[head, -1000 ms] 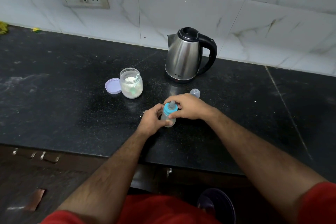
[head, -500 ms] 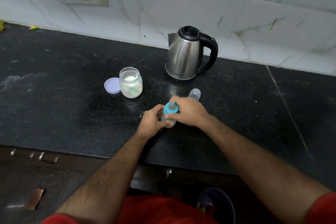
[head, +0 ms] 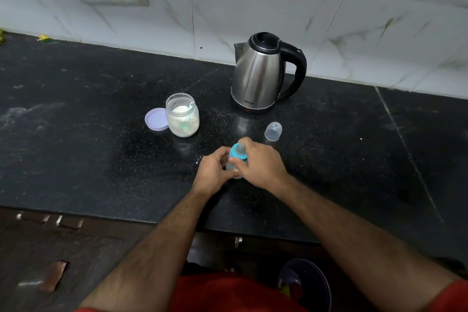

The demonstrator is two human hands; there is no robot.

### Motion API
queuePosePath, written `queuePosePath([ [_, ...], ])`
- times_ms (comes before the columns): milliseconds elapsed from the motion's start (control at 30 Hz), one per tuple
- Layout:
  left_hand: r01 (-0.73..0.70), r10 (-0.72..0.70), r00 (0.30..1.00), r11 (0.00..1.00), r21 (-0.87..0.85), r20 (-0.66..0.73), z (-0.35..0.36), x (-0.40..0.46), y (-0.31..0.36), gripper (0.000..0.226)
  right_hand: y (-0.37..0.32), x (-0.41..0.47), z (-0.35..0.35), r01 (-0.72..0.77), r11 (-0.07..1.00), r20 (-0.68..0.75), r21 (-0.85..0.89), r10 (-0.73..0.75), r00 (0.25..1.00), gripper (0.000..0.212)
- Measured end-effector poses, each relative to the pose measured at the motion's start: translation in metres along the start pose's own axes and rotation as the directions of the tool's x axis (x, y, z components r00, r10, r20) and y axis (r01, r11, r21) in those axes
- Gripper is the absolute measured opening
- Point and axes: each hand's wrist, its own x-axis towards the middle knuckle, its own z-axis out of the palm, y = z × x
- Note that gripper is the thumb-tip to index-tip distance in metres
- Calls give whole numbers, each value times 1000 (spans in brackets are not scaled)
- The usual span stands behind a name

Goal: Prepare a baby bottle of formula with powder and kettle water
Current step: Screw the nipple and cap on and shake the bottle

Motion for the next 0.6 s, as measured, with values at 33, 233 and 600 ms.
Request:
queuePosePath([
  [33, -9, 9, 1000, 1000, 23, -9, 0, 0, 0, 48, -4, -2, 4, -44, 999, -35, 10, 44, 998, 41],
  [233, -31, 34, 999, 997, 65, -41, 2, -3, 1, 42, -23, -8, 15, -231, 971, -124, 64, 237, 963, 41],
  [600, 9, -8, 1000, 999, 44, -12, -1, -5, 10, 48, -3, -6, -6, -228, 956, 62, 185, 221, 973, 75],
])
